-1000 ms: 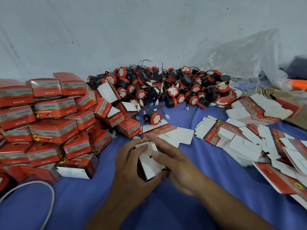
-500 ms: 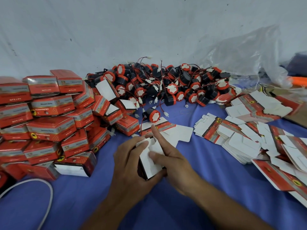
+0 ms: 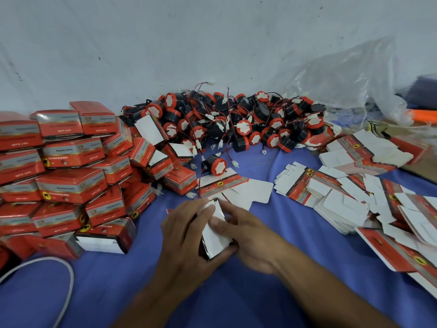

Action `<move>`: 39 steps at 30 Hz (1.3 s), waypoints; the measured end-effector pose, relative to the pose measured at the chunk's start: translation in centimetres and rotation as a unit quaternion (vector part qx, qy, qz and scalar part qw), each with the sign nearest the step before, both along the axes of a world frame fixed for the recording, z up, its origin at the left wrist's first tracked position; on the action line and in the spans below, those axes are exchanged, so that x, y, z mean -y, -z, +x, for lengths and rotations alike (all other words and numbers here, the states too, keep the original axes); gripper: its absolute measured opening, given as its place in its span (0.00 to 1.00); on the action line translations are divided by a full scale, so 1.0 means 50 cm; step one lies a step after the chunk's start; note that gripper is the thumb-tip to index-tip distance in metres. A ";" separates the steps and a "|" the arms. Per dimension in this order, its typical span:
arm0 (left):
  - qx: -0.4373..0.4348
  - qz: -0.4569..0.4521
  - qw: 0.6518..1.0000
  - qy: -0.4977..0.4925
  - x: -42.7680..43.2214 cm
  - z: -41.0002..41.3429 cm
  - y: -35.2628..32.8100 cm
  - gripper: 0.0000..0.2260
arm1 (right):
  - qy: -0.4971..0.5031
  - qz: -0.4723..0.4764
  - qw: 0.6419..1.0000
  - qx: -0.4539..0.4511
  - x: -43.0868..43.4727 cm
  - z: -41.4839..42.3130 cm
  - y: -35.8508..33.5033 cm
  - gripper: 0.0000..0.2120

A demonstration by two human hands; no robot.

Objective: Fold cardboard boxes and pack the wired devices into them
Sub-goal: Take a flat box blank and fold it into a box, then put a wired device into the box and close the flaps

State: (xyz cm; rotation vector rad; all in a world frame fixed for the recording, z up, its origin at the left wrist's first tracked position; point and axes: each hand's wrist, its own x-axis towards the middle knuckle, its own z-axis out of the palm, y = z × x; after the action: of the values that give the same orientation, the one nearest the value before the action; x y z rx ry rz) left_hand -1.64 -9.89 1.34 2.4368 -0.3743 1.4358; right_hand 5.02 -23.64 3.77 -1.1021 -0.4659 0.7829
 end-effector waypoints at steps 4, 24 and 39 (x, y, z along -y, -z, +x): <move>-0.081 -0.003 0.995 0.063 -0.022 0.001 -0.008 0.39 | 0.071 -0.157 0.944 0.282 0.032 0.022 -0.020 0.16; -0.363 -0.232 0.899 0.079 -0.112 0.000 0.038 0.16 | 0.211 -0.466 0.692 0.509 0.013 0.050 -0.031 0.20; -0.379 -0.287 0.877 0.067 -0.117 0.008 0.036 0.21 | 0.313 -0.330 0.803 0.386 -0.144 0.362 -0.048 0.18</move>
State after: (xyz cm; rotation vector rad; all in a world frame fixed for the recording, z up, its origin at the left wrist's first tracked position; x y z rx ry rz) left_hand -1.26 -4.02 -0.48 2.1752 0.0667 0.3577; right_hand 23.10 -16.45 6.18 -2.1072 -0.4570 -0.1770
